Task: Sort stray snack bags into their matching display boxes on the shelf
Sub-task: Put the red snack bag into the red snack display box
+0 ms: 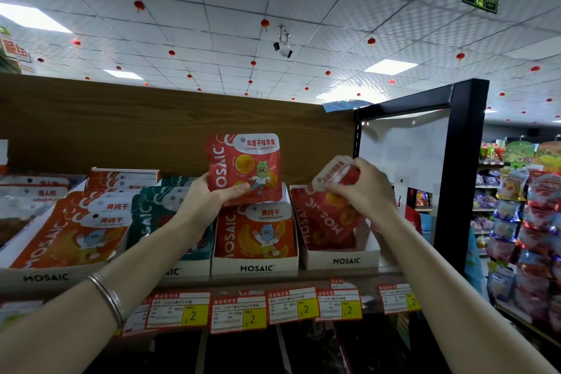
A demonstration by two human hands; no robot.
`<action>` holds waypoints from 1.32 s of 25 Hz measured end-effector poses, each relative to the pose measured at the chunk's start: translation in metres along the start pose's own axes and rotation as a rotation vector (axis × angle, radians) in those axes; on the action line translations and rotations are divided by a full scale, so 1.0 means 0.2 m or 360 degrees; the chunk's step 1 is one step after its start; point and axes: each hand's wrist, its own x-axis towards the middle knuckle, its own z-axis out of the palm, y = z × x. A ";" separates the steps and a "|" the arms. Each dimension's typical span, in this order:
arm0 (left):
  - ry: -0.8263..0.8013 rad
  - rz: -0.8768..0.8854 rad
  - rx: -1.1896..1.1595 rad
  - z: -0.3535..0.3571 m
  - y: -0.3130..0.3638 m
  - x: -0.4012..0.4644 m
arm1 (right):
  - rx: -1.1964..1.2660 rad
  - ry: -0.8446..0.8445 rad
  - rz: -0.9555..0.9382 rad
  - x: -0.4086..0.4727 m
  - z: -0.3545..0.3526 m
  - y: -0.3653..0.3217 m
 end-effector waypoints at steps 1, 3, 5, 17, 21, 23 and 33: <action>-0.0002 0.0007 -0.0015 0.00 0.00 0.00 | 0.0231 0.0097 0.0151 0.01 0.03 0.02; 0.0011 0.0019 -0.0066 0.00 0.00 0.00 | 0.0622 0.0105 0.0423 0.01 0.10 0.06; 0.0016 0.0022 -0.0106 -0.01 -0.01 0.01 | 0.0695 0.0000 0.0479 -0.02 0.16 0.07; -0.0023 0.0046 -0.0075 -0.02 -0.03 0.03 | -0.0192 -0.0716 -0.0161 -0.09 0.11 0.16; -0.0017 0.0056 -0.0050 -0.02 -0.03 0.02 | -0.0363 -0.0478 -0.0305 -0.08 0.13 0.15; -0.0024 0.0077 -0.0037 -0.02 -0.02 0.01 | -0.0368 -0.0541 -0.0319 -0.08 0.15 0.14; -0.0210 0.0182 0.0042 0.14 0.07 -0.09 | 0.0279 -0.0611 -0.0034 -0.14 0.04 0.12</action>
